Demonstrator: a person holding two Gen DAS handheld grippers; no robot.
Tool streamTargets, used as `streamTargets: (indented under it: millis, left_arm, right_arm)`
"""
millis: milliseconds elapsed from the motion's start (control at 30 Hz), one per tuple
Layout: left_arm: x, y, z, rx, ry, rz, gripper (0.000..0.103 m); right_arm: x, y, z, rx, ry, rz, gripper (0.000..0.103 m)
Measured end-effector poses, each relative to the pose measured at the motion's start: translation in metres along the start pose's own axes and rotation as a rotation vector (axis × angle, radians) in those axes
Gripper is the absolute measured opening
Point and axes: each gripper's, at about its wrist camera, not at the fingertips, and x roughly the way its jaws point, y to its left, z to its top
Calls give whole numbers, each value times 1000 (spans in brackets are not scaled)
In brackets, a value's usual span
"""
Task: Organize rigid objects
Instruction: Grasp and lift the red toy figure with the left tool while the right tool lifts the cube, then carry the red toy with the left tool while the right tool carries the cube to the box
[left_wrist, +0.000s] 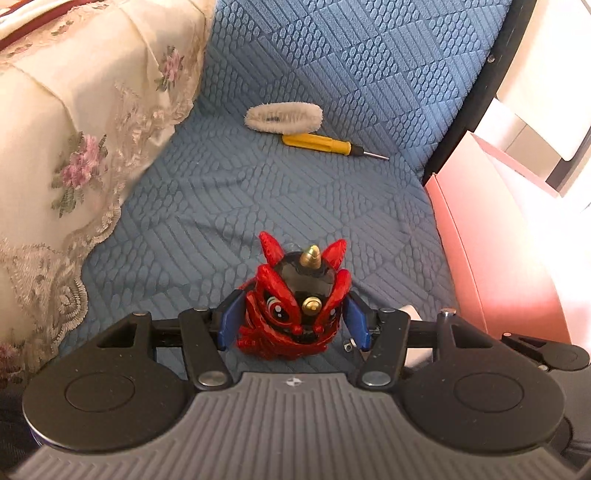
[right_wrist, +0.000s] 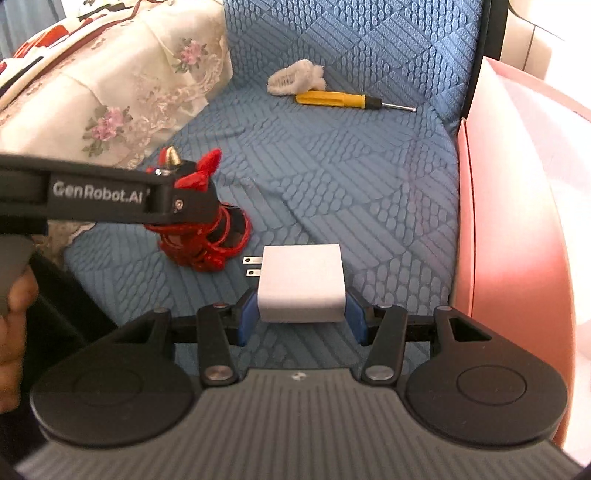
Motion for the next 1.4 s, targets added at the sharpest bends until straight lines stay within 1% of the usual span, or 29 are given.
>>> streamTargets:
  millis: [100,233,367,400,500,633,733,867,1100,1400]
  left_arm:
    - [0,1,-2,-21,9,-4,64]
    - [0,1,-3,-32,11,-7,65]
    - [1,0,-2,-31,10,-3,65]
    - [2,1,-2,-33,11,-2,65]
    - [4,1,-2,-38,13,-1,65]
    - [5,1,0,-34,12,-6,68]
    - [5,1,0,-36,10,-11,68]
    - [6,1,2,-40,6,-16,68]
    - [15,0,9,-43,8,-15,68]
    - [15,4,11,-48,19,-33,68]
  right_arm:
    - [-1,-3,2,11,-4,15,54]
    - [4,-4,5,18,13,36,54]
    - [11,1,5,-27,24,26,54]
    - [12,2,4,-41,27,27,56]
    - [18,7,3,-84,38,9,55]
    - [21,9,3,-93,31,-9,53]
    - [20,8,3,-74,22,-17,53]
    - [19,7,3,-70,-2,-72,53]
    - [19,-1,5,-16,-24,-125,53]
    - [23,2,7,10,-16,-137,53]
